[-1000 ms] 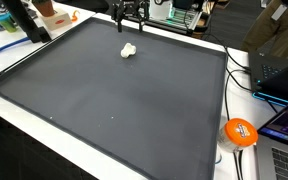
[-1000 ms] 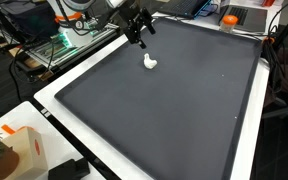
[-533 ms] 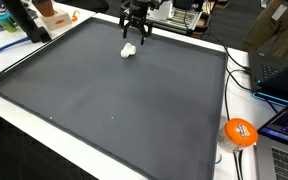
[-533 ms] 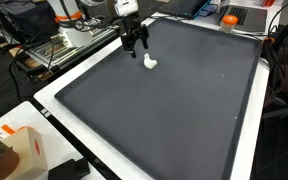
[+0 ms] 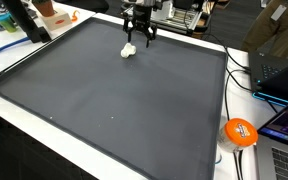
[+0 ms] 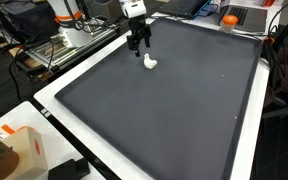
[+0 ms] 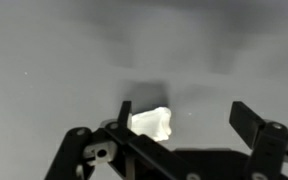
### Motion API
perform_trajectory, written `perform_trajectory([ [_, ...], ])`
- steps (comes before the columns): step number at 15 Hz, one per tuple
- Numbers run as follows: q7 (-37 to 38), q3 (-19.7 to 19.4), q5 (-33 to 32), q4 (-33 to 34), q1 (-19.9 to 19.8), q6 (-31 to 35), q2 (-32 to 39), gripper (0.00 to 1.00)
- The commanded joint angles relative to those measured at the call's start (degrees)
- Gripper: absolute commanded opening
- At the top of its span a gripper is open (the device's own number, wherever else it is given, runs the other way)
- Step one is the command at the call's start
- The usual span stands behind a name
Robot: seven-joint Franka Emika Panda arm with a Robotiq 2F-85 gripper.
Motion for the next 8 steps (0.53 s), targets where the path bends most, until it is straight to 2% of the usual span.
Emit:
perform_trajectory([
  [1,-12.8,9.4,16.0,-0.7,-4.0,-0.9,-1.6,1.0],
  [4,-21.9,17.2,30.7,2.0,-6.0,-3.6,-3.0,1.0],
  [6,-27.9,19.6,39.3,4.1,-5.9,-7.7,-6.7,1.0],
  [7,-23.1,17.0,33.2,3.2,-4.9,-2.8,-2.3,1.0],
  [8,-26.3,11.8,37.3,4.3,1.5,-4.8,-3.7,1.0],
])
